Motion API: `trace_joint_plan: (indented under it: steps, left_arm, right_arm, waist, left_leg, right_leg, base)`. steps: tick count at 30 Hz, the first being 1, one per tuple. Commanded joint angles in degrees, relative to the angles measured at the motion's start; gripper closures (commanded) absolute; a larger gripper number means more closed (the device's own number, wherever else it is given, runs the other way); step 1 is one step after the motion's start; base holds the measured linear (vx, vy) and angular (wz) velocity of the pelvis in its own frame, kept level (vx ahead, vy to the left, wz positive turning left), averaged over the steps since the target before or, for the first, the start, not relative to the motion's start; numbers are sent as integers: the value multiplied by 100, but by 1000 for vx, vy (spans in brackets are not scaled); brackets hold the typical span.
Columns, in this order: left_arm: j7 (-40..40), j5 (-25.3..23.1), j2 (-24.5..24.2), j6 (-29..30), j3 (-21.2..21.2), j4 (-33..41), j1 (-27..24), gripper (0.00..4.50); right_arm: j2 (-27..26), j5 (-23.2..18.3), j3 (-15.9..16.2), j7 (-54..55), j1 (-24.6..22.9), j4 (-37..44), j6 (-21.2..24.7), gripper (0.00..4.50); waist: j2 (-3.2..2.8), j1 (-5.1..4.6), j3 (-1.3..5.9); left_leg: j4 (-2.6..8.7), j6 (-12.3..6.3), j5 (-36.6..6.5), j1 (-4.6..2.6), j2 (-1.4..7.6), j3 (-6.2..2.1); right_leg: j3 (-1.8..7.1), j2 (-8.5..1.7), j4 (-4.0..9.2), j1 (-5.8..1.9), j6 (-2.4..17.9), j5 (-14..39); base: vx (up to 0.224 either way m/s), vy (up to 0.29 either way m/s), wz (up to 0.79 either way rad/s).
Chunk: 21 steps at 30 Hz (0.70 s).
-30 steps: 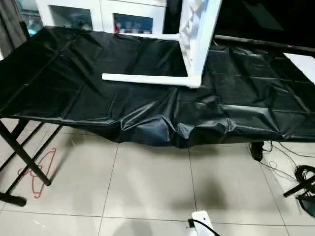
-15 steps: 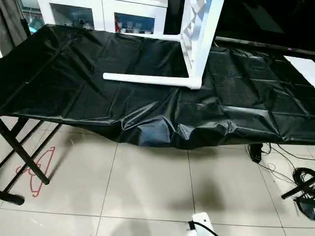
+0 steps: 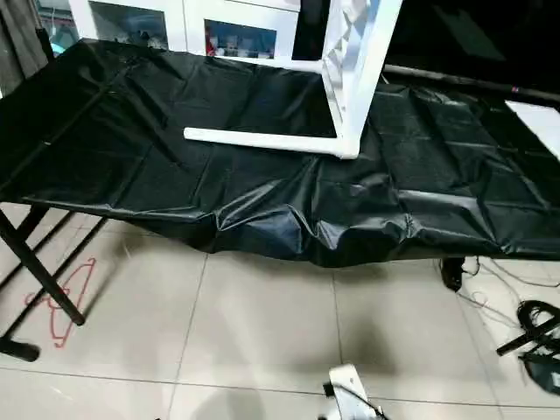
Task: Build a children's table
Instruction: Flip table
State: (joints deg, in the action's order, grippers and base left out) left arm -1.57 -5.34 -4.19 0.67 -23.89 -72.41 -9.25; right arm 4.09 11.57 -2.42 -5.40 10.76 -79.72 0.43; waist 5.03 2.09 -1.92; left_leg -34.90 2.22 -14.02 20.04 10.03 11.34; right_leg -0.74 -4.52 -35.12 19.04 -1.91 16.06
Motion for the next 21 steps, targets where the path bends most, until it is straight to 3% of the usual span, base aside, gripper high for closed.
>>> trace_joint_plan:
  steps: [1,6,9,11,12,13,17,18,21]
  left_arm:
    - [-847,-525,84,-356,1137,347,2139,6]
    - [-825,-418,98,-572,1045,413,2157,6]
    - [-881,-407,84,-604,1048,429,2215,6]
    - [-891,-412,68,-581,1057,440,2246,6]
    - [-894,-419,60,-572,1064,445,2257,6]
    - [-904,-444,37,-556,1088,452,2272,6]
    - [-909,-475,-56,-586,1114,512,2278,6]
    - [-903,-476,-92,-600,1112,538,2273,6]
    - [-937,-486,-216,-613,1115,607,2252,6]
  right_arm:
    - [44,78,-52,49,-3,-21,26,0]
    - [60,-26,-148,-129,113,4,-111,0]
    - [-49,-270,-390,-646,157,24,-218,0]
    - [-77,-292,-427,-764,176,29,-288,0]
    - [-84,-290,-432,-785,181,31,-310,0]
    - [-94,-278,-434,-803,189,31,-330,0]
    - [-115,-165,-381,-664,184,17,-307,0]
    - [-127,-161,-402,-629,184,15,-307,0]
    - [-166,-129,-435,-531,182,10,-321,0]
  waist:
    - [-61,6,80]
    - [-61,-7,85]
    - [-97,7,97]
    - [-77,5,99]
    - [-95,5,102]
    - [-153,20,103]
    - [-177,34,98]
    - [-258,56,98]
    - [-254,63,104]
  left_leg:
    - [589,-422,-1064,-84,516,-229]
    - [588,-370,-1064,-83,516,-230]
    - [571,-486,-945,-75,519,-228]
    - [564,-559,-841,-70,527,-226]
    - [561,-577,-821,-79,525,-220]
    - [566,-564,-815,-81,524,-231]
    - [577,-466,-961,-88,518,-224]
    - [586,-436,-985,-86,513,-241]
    - [581,-404,-1071,-73,505,-238]
  right_leg:
    - [214,-512,408,46,1544,-241]
    - [217,-514,395,44,1545,-415]
    - [221,-524,363,28,1599,-713]
    - [211,-523,346,26,1646,-867]
    - [206,-518,345,26,1682,-894]
    - [207,-525,336,25,1701,-914]
    - [203,-513,356,20,1742,-812]
    - [205,-524,345,18,1743,-810]
    - [206,-523,349,4,1750,-820]
  base:
    - [0,0,0]
    - [0,0,0]
    - [0,0,0]
    - [0,0,0]
    - [0,0,0]
    - [0,0,0]
    - [0,0,0]
    - [0,0,0]
    - [0,0,0]
